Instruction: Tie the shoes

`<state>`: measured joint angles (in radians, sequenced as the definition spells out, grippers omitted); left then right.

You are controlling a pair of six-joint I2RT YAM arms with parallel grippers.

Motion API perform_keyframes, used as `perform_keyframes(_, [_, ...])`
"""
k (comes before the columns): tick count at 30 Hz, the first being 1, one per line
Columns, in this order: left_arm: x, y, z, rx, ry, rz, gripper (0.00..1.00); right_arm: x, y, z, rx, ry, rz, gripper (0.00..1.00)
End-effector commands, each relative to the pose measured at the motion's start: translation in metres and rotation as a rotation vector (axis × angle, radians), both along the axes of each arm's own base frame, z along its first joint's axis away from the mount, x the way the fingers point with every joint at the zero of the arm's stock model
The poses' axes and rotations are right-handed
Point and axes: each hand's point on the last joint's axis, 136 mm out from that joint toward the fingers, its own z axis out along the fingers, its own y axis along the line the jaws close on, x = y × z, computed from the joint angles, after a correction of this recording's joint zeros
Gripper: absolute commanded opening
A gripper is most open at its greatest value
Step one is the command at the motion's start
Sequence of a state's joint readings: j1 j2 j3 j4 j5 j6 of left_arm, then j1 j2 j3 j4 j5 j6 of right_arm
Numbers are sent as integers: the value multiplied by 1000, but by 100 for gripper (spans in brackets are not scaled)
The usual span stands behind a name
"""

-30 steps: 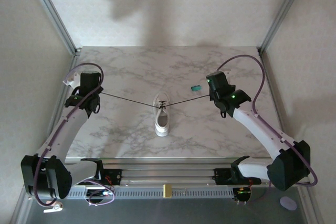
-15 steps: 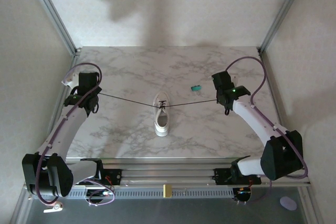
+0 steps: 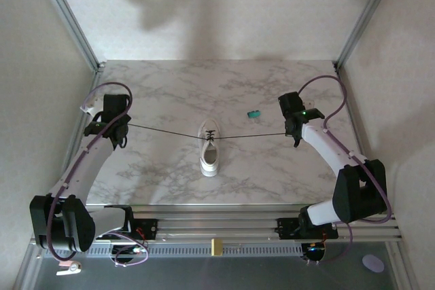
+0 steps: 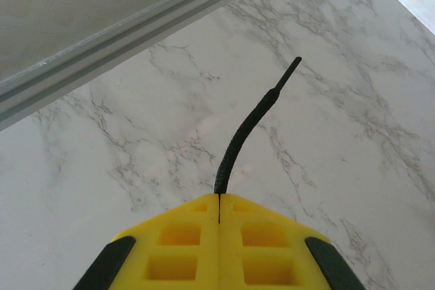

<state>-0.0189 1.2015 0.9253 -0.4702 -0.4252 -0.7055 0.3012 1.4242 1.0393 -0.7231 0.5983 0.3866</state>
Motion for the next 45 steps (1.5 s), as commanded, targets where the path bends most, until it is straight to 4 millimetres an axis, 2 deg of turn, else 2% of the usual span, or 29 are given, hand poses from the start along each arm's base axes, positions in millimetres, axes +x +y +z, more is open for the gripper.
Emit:
perform_keyframes(1, [-12, 16, -1, 48, 25, 72, 0, -5, -10, -3, -23, 18, -39, 0])
perform_keyframes(12, [-20, 20, -3, 47, 27, 98, 0, -8, -22, 1, -35, 6, -80, 0])
perform_keyframes(16, [-13, 11, -7, 9, 9, 56, 0, -3, -12, -1, 29, -1, -64, 0])
perform_keyframes(19, [-25, 25, -6, 57, 38, 124, 0, -6, -26, 3, -50, 7, -99, 0])
perform_keyframes(22, [-28, 28, -6, 49, 31, 139, 0, -9, -39, 3, -56, 10, -137, 0])
perform_keyframes(30, [-31, 31, -12, 54, 61, 163, 0, -8, -44, -3, -48, 22, -153, 0])
perform_keyframes(33, [-21, 20, -10, 11, 11, 91, 0, 0, -28, -3, 26, -11, -91, 0])
perform_keyframes(36, [-8, -3, -3, -38, -63, -15, 0, 11, 13, 3, 190, -75, 58, 0])
perform_keyframes(40, [5, -33, 2, -106, -156, -158, 0, 18, 64, 26, 378, -190, 219, 0])
perform_keyframes(45, [9, -54, 7, -150, -222, -242, 0, 11, 116, 57, 583, -304, 415, 0])
